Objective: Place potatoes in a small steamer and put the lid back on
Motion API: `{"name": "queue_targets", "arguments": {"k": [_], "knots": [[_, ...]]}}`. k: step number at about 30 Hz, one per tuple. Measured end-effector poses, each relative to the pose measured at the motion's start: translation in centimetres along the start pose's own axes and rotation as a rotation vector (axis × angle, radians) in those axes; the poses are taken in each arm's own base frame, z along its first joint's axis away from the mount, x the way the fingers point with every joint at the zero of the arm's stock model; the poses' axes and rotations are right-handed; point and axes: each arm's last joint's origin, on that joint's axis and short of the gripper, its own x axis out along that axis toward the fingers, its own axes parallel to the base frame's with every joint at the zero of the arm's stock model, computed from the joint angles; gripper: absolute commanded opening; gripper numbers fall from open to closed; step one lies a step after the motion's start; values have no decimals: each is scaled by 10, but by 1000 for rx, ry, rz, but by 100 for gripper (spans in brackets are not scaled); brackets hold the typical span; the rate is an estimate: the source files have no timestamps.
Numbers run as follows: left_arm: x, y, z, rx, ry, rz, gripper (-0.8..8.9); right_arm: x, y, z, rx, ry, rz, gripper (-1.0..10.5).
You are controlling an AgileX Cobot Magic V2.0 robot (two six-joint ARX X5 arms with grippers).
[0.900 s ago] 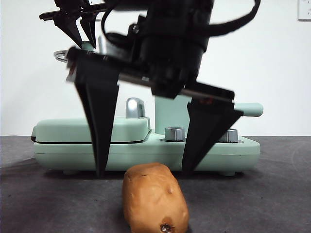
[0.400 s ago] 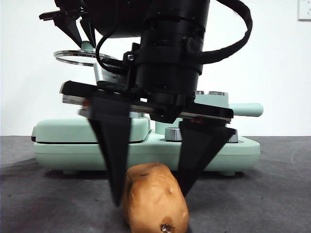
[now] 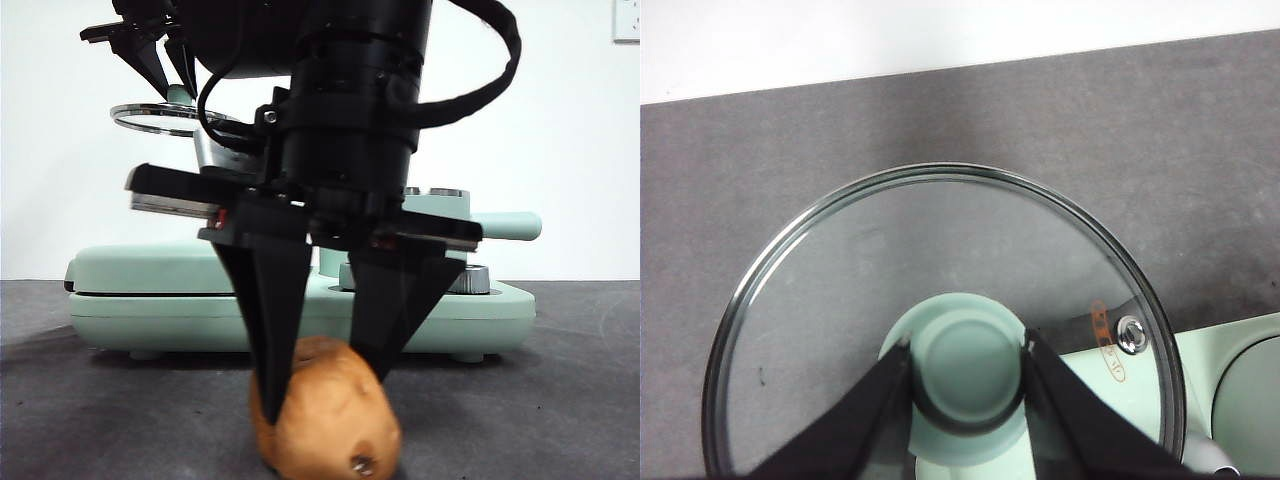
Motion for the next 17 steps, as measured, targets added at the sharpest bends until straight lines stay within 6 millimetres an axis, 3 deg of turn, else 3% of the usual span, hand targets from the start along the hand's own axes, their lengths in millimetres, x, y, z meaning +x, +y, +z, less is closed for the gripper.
{"name": "queue_targets", "arguments": {"k": [5, 12, 17], "knots": [[0, 0, 0, 0, 0, 0, 9, -27, -10, 10, 18, 8, -12, 126], [0, 0, 0, 0, 0, 0, 9, -95, -28, 47, 27, -137, 31, 127], [0, 0, 0, -1, 0, 0, 9, -141, -52, 72, 57, -296, 60, 127]]}}
